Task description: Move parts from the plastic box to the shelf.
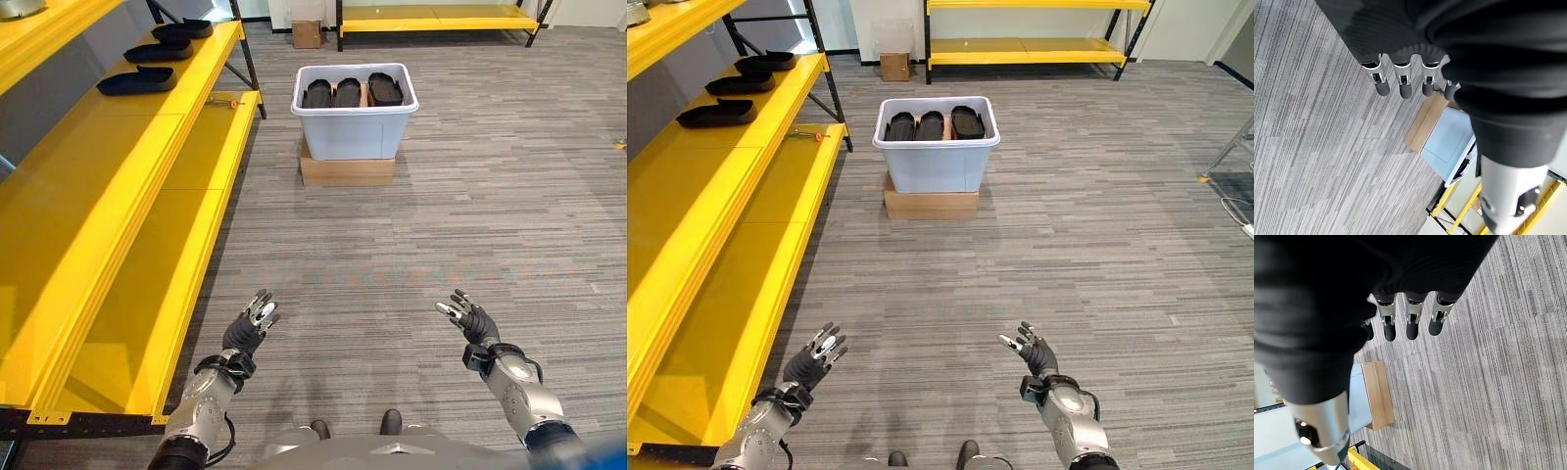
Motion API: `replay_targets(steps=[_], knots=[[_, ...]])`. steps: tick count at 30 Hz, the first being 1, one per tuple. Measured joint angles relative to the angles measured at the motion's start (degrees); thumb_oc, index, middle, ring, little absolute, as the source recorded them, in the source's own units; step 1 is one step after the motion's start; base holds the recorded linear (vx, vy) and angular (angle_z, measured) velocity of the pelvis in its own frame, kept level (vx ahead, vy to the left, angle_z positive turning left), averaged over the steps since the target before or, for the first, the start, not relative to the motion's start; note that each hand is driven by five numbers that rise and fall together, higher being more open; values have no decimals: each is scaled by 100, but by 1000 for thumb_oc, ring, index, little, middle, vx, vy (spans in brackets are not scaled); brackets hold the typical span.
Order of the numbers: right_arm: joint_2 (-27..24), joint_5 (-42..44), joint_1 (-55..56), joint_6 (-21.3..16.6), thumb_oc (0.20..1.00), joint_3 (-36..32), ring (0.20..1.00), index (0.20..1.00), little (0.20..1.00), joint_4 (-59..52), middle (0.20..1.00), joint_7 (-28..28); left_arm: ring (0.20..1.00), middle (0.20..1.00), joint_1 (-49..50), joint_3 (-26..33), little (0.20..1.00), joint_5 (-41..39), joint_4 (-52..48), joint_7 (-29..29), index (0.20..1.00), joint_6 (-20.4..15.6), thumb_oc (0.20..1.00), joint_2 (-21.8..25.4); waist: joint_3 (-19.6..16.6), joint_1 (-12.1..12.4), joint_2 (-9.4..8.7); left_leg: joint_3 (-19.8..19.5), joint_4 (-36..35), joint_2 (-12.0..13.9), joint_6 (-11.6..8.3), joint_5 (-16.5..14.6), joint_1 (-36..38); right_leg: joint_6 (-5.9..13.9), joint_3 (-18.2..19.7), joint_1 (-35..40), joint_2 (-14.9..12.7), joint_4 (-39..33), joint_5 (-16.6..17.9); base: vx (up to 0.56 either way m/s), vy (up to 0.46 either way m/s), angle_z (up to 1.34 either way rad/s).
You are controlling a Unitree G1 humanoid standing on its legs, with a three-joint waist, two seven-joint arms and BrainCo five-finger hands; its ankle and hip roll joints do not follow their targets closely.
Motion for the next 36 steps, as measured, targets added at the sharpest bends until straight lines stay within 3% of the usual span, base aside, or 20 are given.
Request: replay_targets(steps=[13, 29, 36], knots=[[13, -3, 3, -5, 1000, -10, 1000, 1000, 1000, -9, 1000, -216, 1000, 1000, 3, 8, 1000, 13, -283, 138, 1000, 33, 1000, 15, -3, 7, 5, -1, 7, -4, 0, 0, 2, 4, -1, 11, -3, 2, 8, -22, 14, 0], [-19, -488, 9, -123, 1000, 94, 1000, 1000, 1000, -240, 1000, 181, 1000, 1000, -9, 5, 1000, 236, -322, 104, 1000, 115, 1000, 35, -4, -39, -36, 12, -110, -106, 19, 32, 72, 35, -25, 5, -98, 80, 26, -14, 81, 1], [-24, -216, -27, -102, 1000, -112, 1000, 1000, 1000, -204, 1000, 10, 1000, 1000, -48, -126, 1000, 706, 109, -47, 1000, 215, 1000, 455, 107, -137, -83, 24, -123, -185, 115, 36, -51, 330, -3, -461, -317, 902, -193, -34, 153, 1]])
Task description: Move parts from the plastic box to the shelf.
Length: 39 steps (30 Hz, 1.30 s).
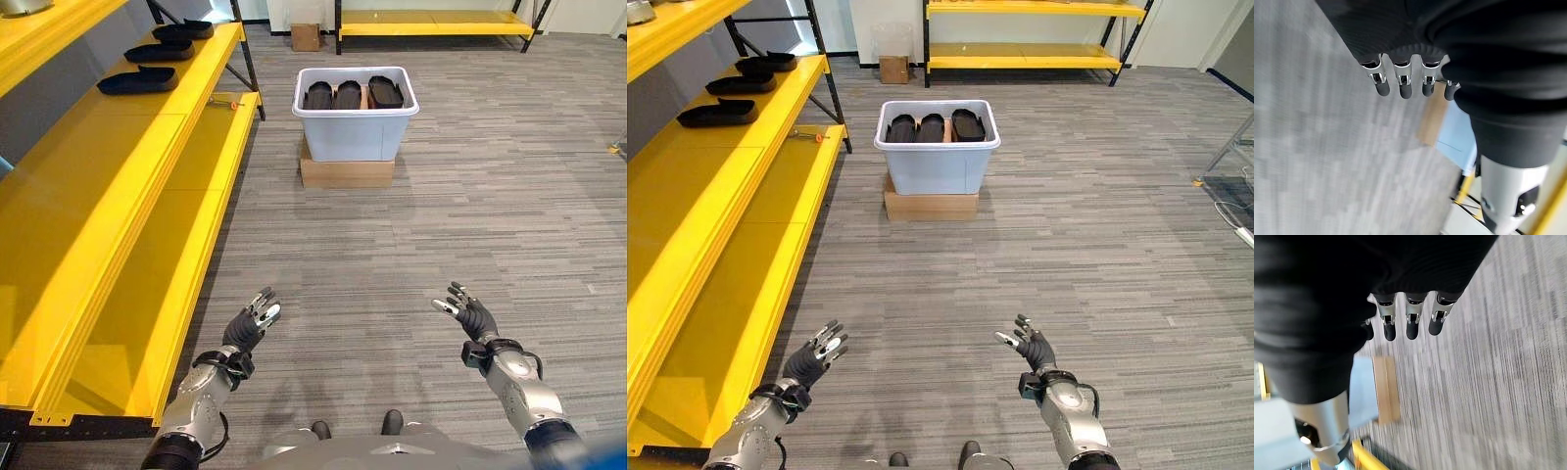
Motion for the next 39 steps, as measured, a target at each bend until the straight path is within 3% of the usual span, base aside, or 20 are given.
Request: replay_targets(steps=[5, 6, 9, 10, 12, 13, 15, 17, 18, 20, 22, 24, 25, 27, 28, 29, 31, 32, 35, 39], knots=[[-74, 31, -227, -2, 1000, 13, 1000, 1000, 1000, -22, 1000, -139, 1000, 1000, -140, -75, 1000, 0, 168, -32, 1000, -23, 1000, 19, 219, 20, -26, -17, 175, -48, 226, -81, -135, 291, -85, -1118, -455, 2132, -82, 28, 81, 2], [-97, 47, -269, -4, 1000, 34, 1000, 1000, 1000, -43, 1000, -157, 1000, 1000, -158, -197, 1000, -1, 187, -29, 1000, -22, 1000, 28, 308, 18, -47, -55, 134, -114, 281, -67, -39, 492, -193, -1476, -603, 2669, -166, 138, -35, 3], [-98, 32, -125, -6, 1000, 18, 1000, 1000, 1000, -462, 1000, -149, 1000, 1000, -172, -221, 1000, 2, 139, -19, 1000, -15, 1000, -50, 398, -147, -199, -246, 130, -264, 256, -137, -5, 585, -149, -1707, -525, 1175, -50, 344, -124, 32], [-34, -60, 48, -83, 1000, 2, 1000, 1000, 1000, -480, 1000, -154, 1000, 1000, -175, -225, 1000, 118, 140, 14, 1000, -14, 1000, -120, 475, -205, -304, -336, 391, -312, 239, -476, 50, 853, -145, -1753, -614, 237, 369, 506, -227, 13], [71, -62, 316, -129, 1000, -11, 1000, 1000, 1000, -345, 1000, -167, 1000, 1000, -41, -466, 1000, 327, 138, -2, 1000, -18, 1000, -194, 479, -281, -382, -546, 627, -271, 173, -842, 382, 938, -36, -1928, -883, -296, 693, 519, -248, 49], [65, -58, 479, -140, 1000, -55, 1000, 1000, 1000, -196, 1000, -225, 1000, 1000, 56, -696, 1000, 344, 110, -89, 1000, 18, 1000, -176, 456, -424, -364, -773, 666, -19, -43, -1070, 600, 823, 435, -1659, -688, -301, 663, 584, -227, 117], [20, -57, 456, -137, 1000, -12, 1000, 1000, 1000, 110, 1000, -420, 1000, 1000, 129, -799, 1000, 311, 132, -195, 1000, 193, 1000, -211, 348, -438, -258, -850, 1080, 457, -392, -1301, 784, 432, 333, -1231, -347, -75, 750, 593, -181, 96], [-94, -43, -118, -169, 1000, 44, 1000, 1000, 1000, 329, 1000, -575, 1000, 1000, 167, -815, 1000, 306, 222, -226, 1000, 254, 1000, -299, 224, -242, -108, -318, 1944, 954, -754, -1062, 824, -494, 33, -784, -22, 13, 648, 485, -156, 11], [-294, -44, -501, -255, 1000, 49, 1000, 1000, 1000, 297, 1000, -602, 1000, 1000, 180, -839, 1000, 306, 271, -238, 1000, 261, 1000, -363, 128, -96, 24, -334, 2755, 1176, -818, -653, 589, -684, 51, -463, 123, -125, 455, 488, -207, -10], [-490, -54, -808, -282, 1000, 21, 1000, 1000, 1000, 160, 1000, -603, 1000, 1000, 138, -860, 1000, 307, 199, -327, 1000, 261, 1000, -431, 110, -5, -108, -180, 2331, 740, -801, -919, 210, -771, 147, -193, -91, -257, 242, 398, -198, 0], [-557, -62, -751, -272, 1000, -3, 1000, 1000, 1000, 197, 1000, -591, 1000, 1000, 102, -863, 1000, 303, 200, -346, 1000, 247, 1000, -512, 52, -11, -12, -20, 2111, 618, -667, -401, -188, -680, 56, 65, 29, -274, 100, 244, -171, 4], [-432, -71, -489, -228, 1000, 61, 1000, 1000, 1000, 201, 1000, -541, 1000, 1000, 92, -728, 1000, 294, 257, -341, 1000, 222, 1000, -412, -101, -39, -123, 15, 2586, 812, -793, -291, -294, -613, -76, 47, 123, -12, -117, 268, -249, -10], [-423, -121, -366, -217, 1000, 77, 1000, 1000, 1000, 217, 1000, -464, 1000, 1000, 2, -594, 1000, 195, 285, -328, 1000, 221, 1000, -385, -103, -153, -179, -21, 3217, 1054, -1007, -119, -680, -713, -172, -47, 129, 227, -251, 280, -244, 0], [-405, -213, -242, -213, 1000, 83, 1000, 1000, 1000, 218, 1000, -424, 1000, 1000, -54, -574, 1000, 165, 312, -283, 1000, 223, 1000, -373, -104, -237, -181, -3, 4176, 1336, -1074, 398, -1119, -785, -206, 15, 163, 329, -279, 164, -103, 0], [-393, -236, -184, -214, 1000, 105, 1000, 1000, 1000, 210, 1000, -416, 1000, 1000, -85, -564, 1000, 158, 331, -276, 1000, 222, 1000, -369, -94, -232, -278, 65, 4691, 1452, -1090, 447, -1388, -829, -204, 134, 149, 222, -299, 133, 21, -15], [-392, -237, -186, -216, 1000, 105, 1000, 1000, 1000, 209, 1000, -412, 1000, 1000, -101, -558, 1000, 152, 329, -275, 1000, 223, 1000, -366, -86, -226, -291, 148, 4818, 1532, -1066, 139, -1598, -927, -191, 211, 147, 145, -364, 140, 81, -16], [-377, -240, -215, -218, 1000, 99, 1000, 1000, 1000, 208, 1000, -393, 1000, 1000, -195, -558, 1000, 140, 308, -252, 1000, 222, 1000, -345, -25, -198, -307, 454, 4365, 1561, -860, -184, -1893, -984, -149, 368, 147, -88, -427, 209, 200, -17], [-274, -255, -244, -217, 1000, 103, 1000, 1000, 1000, 206, 1000, -371, 1000, 1000, -228, -561, 1000, 103, 214, -189, 1000, 223, 1000, -284, 47, -207, -359, 814, 3152, 1437, -687, -216, -1923, -900, -151, 577, 136, -302, -444, 287, 271, -14], [-183, -346, -218, -213, 1000, 325, 1000, 1000, 1000, 189, 1000, -377, 1000, 1000, -162, -556, 1000, 103, 292, -156, 1000, 203, 1000, -289, 184, -177, -295, 521, 801, 1036, -784, 394, -1971, -628, -114, 962, 152, -642, -557, 269, 235, -17], [-222, -452, -118, -116, 1000, 535, 1000, 1000, 1000, 197, 1000, -151, 1000, 1000, 54, -531, 1000, 93, 293, -161, 1000, 208, 1000, -304, 308, 13, -40, -13, 529, 1379, -906, 724, -2090, -343, 362, 1161, 70, -588, -753, 248, 253, -56]])
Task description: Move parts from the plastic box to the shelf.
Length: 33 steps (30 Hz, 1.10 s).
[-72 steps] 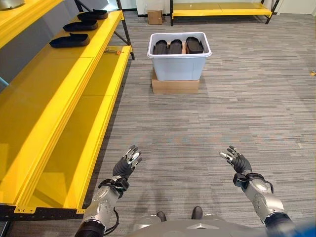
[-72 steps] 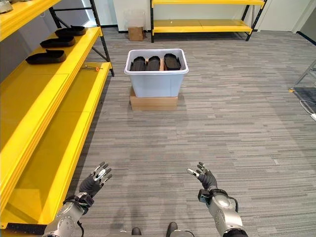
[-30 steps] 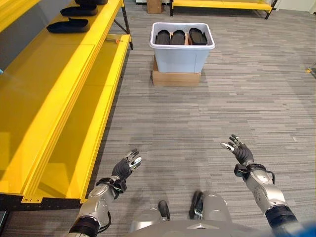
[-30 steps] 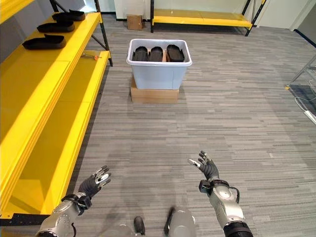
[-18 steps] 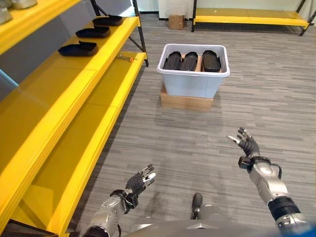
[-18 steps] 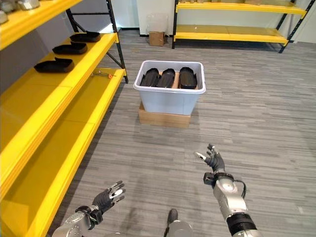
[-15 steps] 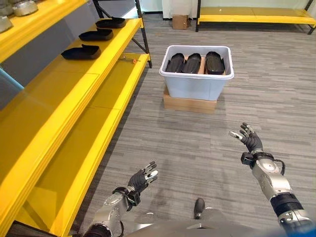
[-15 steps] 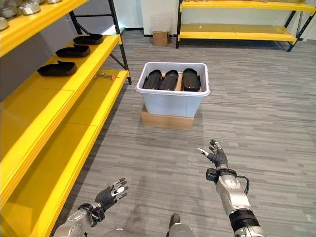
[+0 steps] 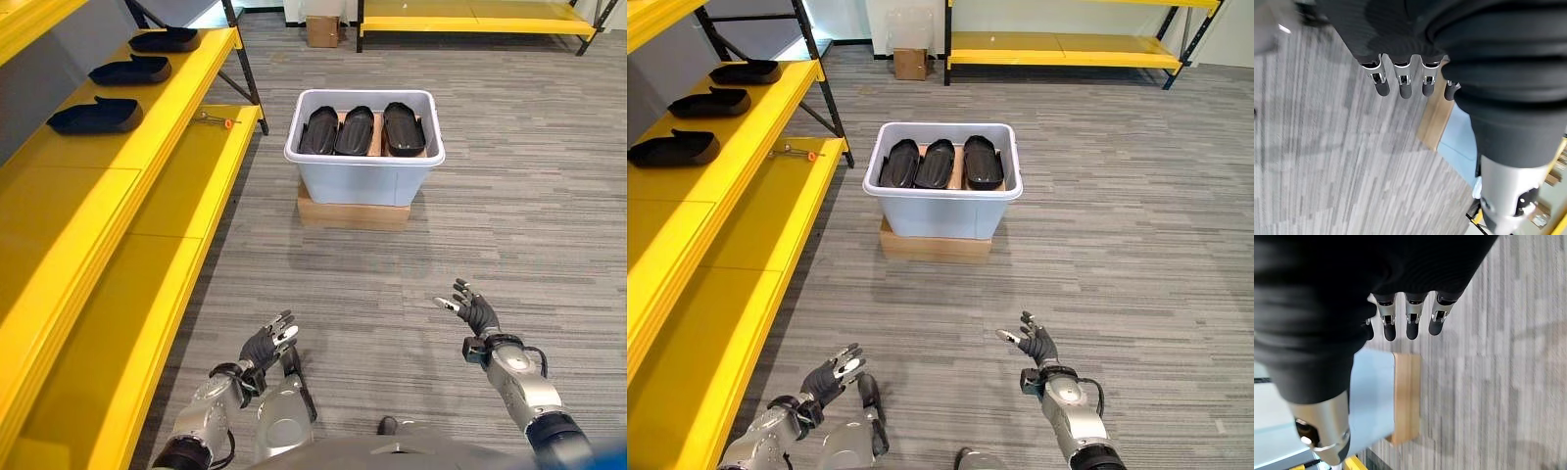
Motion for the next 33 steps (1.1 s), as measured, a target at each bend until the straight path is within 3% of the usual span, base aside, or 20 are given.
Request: replay_targets(steps=[2, 3, 4, 5, 7, 8, 10, 13, 15, 18, 19, 20, 21, 22, 24, 25, 27, 29, 31, 33], knots=[[-107, -82, 1, 51, 1000, 224, 1000, 1000, 1000, -5, 1000, 158, 1000, 1000, 68, 86, 1000, 1, 144, -12, 1000, -7, 1000, -52, -15, 144, 126, -248, 36, -27, 88, -90, 386, 369, 433, -55, -285, 264, -240, 283, 329, -95], [-121, -108, -4, 64, 1000, 376, 1000, 1000, 1000, -4, 1000, 283, 1000, 1000, 57, 263, 1000, 6, 156, -7, 1000, -99, 1000, -43, 21, 92, -59, -91, 134, -428, 349, 261, 552, 669, 442, -16, -803, 564, -275, 423, 477, -74], [10, -110, 11, 64, 1000, 414, 1000, 1000, 1000, -40, 1000, 448, 1000, 1000, -90, 301, 1000, 19, 154, -7, 1000, -156, 1000, 110, 81, 93, -217, 0, 71, -747, 641, 201, 704, 689, 254, -136, -1136, 1008, -119, 368, 408, -17], [67, -116, 15, 65, 1000, 468, 1000, 1000, 1000, -120, 1000, 490, 1000, 1000, -205, 300, 1000, 42, 153, -5, 1000, -199, 1000, 191, 111, 96, -243, -30, -12, -865, 753, 145, 805, 732, 274, -237, -1171, 1263, -187, 382, 411, 19], [142, -223, -55, 33, 1000, 628, 1000, 1000, 1000, -435, 1000, 683, 1000, 1000, -406, 303, 1000, 273, 144, -5, 1000, -279, 1000, 378, 93, 164, -273, -51, 16, -1067, 912, -89, 976, 690, 307, -457, -787, 1327, -382, 323, 361, 20], [170, -278, -93, 11, 1000, 640, 1000, 1000, 1000, -501, 1000, 696, 1000, 1000, -407, 305, 1000, 348, 144, -4, 1000, -308, 1000, 409, 38, 185, -307, -10, 84, -1165, 938, -180, 989, 604, 143, -485, -825, 1301, -426, 215, 262, 1], [244, -331, -206, -30, 1000, 640, 1000, 1000, 1000, -575, 1000, 648, 1000, 1000, -366, 284, 1000, 482, 147, -5, 1000, -300, 1000, 444, -18, 161, -279, -24, 189, -1311, 993, -327, 941, 639, 158, -435, -936, 1271, -308, 198, 279, 8], [247, -350, -237, -30, 1000, 641, 1000, 1000, 1000, -634, 1000, 531, 1000, 1000, -363, 236, 1000, 582, 147, 1, 1000, -250, 1000, 470, -54, 152, -186, -45, 28, -1378, 1097, -397, 1110, 701, 419, -838, -981, 2205, -88, 146, 286, 9], [248, -405, -275, -54, 1000, 639, 1000, 1000, 1000, -685, 1000, 339, 1000, 1000, -373, 228, 1000, 574, 151, 1, 1000, -192, 1000, 468, -63, 150, -202, -8, 5, -1473, 1205, -465, 1180, 1054, 592, -1456, -1187, 3379, 178, 107, 231, 4], [255, -461, -271, -112, 1000, 629, 1000, 1000, 1000, -670, 1000, 202, 1000, 1000, -216, 95, 1000, 579, 131, -2, 1000, -195, 1000, 435, -69, 137, -132, 24, -64, -1593, 1471, -626, 1426, 1260, 847, -2263, -1442, 4815, 1042, 138, 119, -11], [260, -461, -294, -121, 1000, 627, 1000, 1000, 1000, -667, 1000, 204, 1000, 1000, -104, 83, 1000, 581, 78, -2, 1000, -198, 1000, 450, -69, 181, -98, 81, -184, -1587, 1481, -638, 1540, 1272, 794, -2553, -1371, 5202, 862, 165, -35, -30], [238, -461, -291, -145, 1000, 592, 1000, 1000, 1000, -691, 1000, 213, 1000, 1000, -16, 73, 1000, 582, 38, 14, 1000, -193, 1000, 452, -79, 148, -69, 85, -293, -1564, 1401, -678, 1617, 1194, 630, -2704, -1216, 4990, 461, 137, -81, -27], [214, -460, -287, -165, 1000, 505, 1000, 1000, 1000, -748, 1000, 210, 1000, 1000, 4, 41, 1000, 582, -7, 15, 1000, -185, 1000, 473, -60, 104, -35, 106, -359, -1528, 1319, -621, 1663, 1043, 391, -2759, -1025, 4271, 229, 142, -136, -4], [207, -457, -267, -175, 1000, 412, 1000, 1000, 1000, -821, 1000, 203, 1000, 1000, -2, 38, 1000, 581, -33, 13, 1000, -182, 1000, 472, -71, 53, -58, 189, -396, -1524, 1336, -573, 1674, 968, 143, -2740, -892, 3321, 250, 169, -173, 7], [205, -446, -232, -190, 1000, 379, 1000, 1000, 1000, -840, 1000, 190, 1000, 1000, -29, 28, 1000, 580, -34, 15, 1000, -154, 1000, 435, -122, -18, -156, 201, -380, -1547, 1184, -706, 1724, 908, -124, -2873, -814, 2198, 469, 210, -202, -3], [205, -443, -230, -191, 1000, 378, 1000, 1000, 1000, -844, 1000, 186, 1000, 1000, -29, 23, 1000, 576, -35, 17, 1000, -131, 1000, 401, -166, -3, -218, 233, -354, -1587, 1152, -775, 1726, 979, -184, -2867, -863, 1268, 751, 243, -201, -13], [219, -443, -210, -187, 1000, 378, 1000, 1000, 1000, -843, 1000, 96, 1000, 1000, -43, -124, 1000, 570, -25, 18, 1000, -80, 1000, 377, -197, -59, -324, 110, -337, -1716, 1185, -803, 1757, 1062, -65, -2885, -1104, 293, 1276, 254, -196, 13], [242, -443, -152, -182, 1000, 374, 1000, 1000, 1000, -832, 1000, -4, 1000, 1000, -70, -354, 1000, 561, -15, 7, 1000, -79, 1000, 317, -227, -198, -394, -79, -268, -1733, 1179, -884, 1833, 1139, 134, -2786, -1266, -285, 1784, 240, -189, 47], [292, -447, -75, -176, 1000, 373, 1000, 1000, 1000, -834, 1000, 3, 1000, 1000, 30, -388, 1000, 569, -36, -1, 1000, -87, 1000, 270, -218, -186, -373, -172, -241, -1657, 1077, -964, 2009, 1105, 105, -2720, -1358, -283, 1878, 271, -237, 36], [284, -448, 19, -168, 1000, 380, 1000, 1000, 1000, -830, 1000, 10, 1000, 1000, 146, -371, 1000, 610, -67, -3, 1000, -88, 1000, 284, -211, -172, -349, -331, -168, -1493, 893, -1101, 2206, 1101, 89, -2403, -1259, -89, 1860, 285, -231, 43]])
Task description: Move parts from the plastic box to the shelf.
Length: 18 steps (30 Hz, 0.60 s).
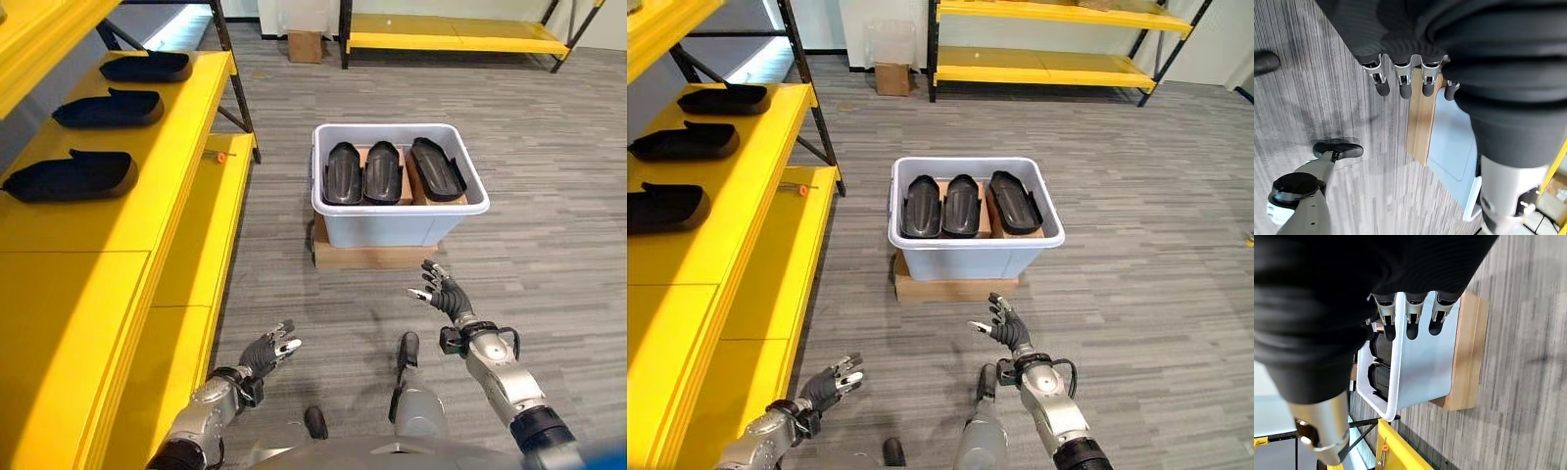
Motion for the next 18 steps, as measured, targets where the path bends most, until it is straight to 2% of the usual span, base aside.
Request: replay_targets(steps=[1, 2, 3, 4, 5, 6, 7, 10, 13, 14, 15, 16, 17, 18], knots=[[-4, -3, -3, 0, 1000, 0, 1000, 1000, 1000, 0, 1000, -3, 1000, 1000, 72, 11, 1000, 86, -29, 0, 1000, 0, 1000, 45, -22, 33, -36, -53, 16, 88, -159, -92, 126, -33, -29, 236, 121, 143, -42, 362, -258, 32], [-4, -3, -37, -4, 1000, -4, 1000, 1000, 1000, 0, 1000, -4, 1000, 1000, 139, 16, 1000, 116, -49, 5, 1000, 4, 1000, 96, -53, 77, -86, -81, 75, 146, -309, -182, 197, -269, -58, 405, 221, 138, 85, 338, -225, 9], [-118, -7, -123, -3, 1000, -31, 1000, 1000, 1000, 24, 1000, -25, 1000, 1000, 154, 10, 1000, 36, -43, 11, 1000, 51, 1000, -26, -50, 96, 150, -51, 176, 431, -476, -290, 234, -499, -184, 439, 452, 232, -7, 317, -204, -2], [-284, -13, -187, -2, 1000, -35, 1000, 1000, 1000, 26, 1000, -37, 1000, 1000, 158, 10, 1000, -184, -104, 6, 1000, 81, 1000, -141, -63, 89, 339, -17, 284, 680, -565, -336, 238, -609, -272, 461, 676, 336, -151, 321, -215, -6], [-420, -16, -219, 1, 1000, -58, 1000, 1000, 1000, 27, 1000, -60, 1000, 1000, 105, 15, 1000, -340, -125, 7, 1000, 95, 1000, -235, -64, 96, 423, 51, 417, 825, -575, -321, 230, -735, -281, 504, 837, 375, -249, 487, -362, -15], [-559, -75, -348, 15, 1000, -122, 1000, 1000, 1000, 103, 1000, -111, 1000, 1000, 105, 76, 1000, -552, -241, 0, 1000, 97, 1000, -350, -67, 82, 415, 183, 661, 1094, -629, -174, 243, -903, -363, 530, 1050, 574, -552, 482, -392, -18], [-597, -76, -356, 27, 1000, -233, 1000, 1000, 1000, 203, 1000, -128, 1000, 1000, 87, 96, 1000, -608, -237, 2, 1000, 97, 1000, -404, -82, 78, 379, 187, 871, 1218, -611, -127, 224, -980, -374, 575, 1143, 675, -709, 382, -357, -18], [-687, -124, -323, 28, 1000, -380, 1000, 1000, 1000, 529, 1000, -185, 1000, 1000, 4, 180, 1000, -607, -182, -2, 1000, 91, 1000, -442, -163, 42, 226, 159, 1473, 1473, -707, 185, 86, -1170, -419, 753, 1297, 752, -1027, 200, -234, -3], [-726, -235, -277, 26, 1000, -458, 1000, 1000, 1000, 529, 1000, -233, 1000, 1000, 30, 288, 1000, -608, -181, -4, 1000, 91, 1000, -450, -199, 26, 154, 85, 2251, 1748, -903, 692, -299, -1433, -415, 869, 1486, 760, -1209, 220, -243, -10], [-737, -233, -282, 22, 1000, -450, 1000, 1000, 1000, 592, 1000, -236, 1000, 1000, 23, 285, 1000, -609, -172, -28, 1000, 93, 1000, -488, -208, 12, 134, 65, 2792, 1808, -1062, 709, -599, -1597, -420, 910, 1510, 754, -1296, 336, -321, -1], [-745, -233, -279, 19, 1000, -443, 1000, 1000, 1000, 652, 1000, -236, 1000, 1000, 46, 291, 1000, -610, -168, -50, 1000, 92, 1000, -518, -223, 1, 162, 100, 2809, 1737, -1073, 708, -668, -1640, -430, 925, 1533, 763, -1355, 397, -370, 13], [-701, -231, -264, 7, 1000, -453, 1000, 1000, 1000, 787, 1000, -215, 1000, 1000, -45, 315, 1000, -710, 9, -57, 1000, 11, 1000, -553, -228, -36, 207, 238, 3094, 1945, -1261, 1033, -817, -1751, -558, 967, 1654, 845, -1523, 194, -154, 37], [-584, -229, -202, 5, 1000, -460, 1000, 1000, 1000, 874, 1000, -221, 1000, 1000, -140, 458, 1000, -787, 171, -38, 1000, -6, 1000, -571, -199, -43, 138, 217, 3879, 2204, -1322, 1406, -1274, -1789, -585, 1053, 1699, 828, -1668, 150, -58, 29], [-519, -228, -175, 3, 1000, -457, 1000, 1000, 1000, 876, 1000, -221, 1000, 1000, -135, 518, 1000, -787, 165, -37, 1000, -10, 1000, -568, -181, -9, 89, 161, 4265, 2263, -1299, 1218, -1544, -1843, -589, 1086, 1718, 827, -1646, 137, 11, 13]])
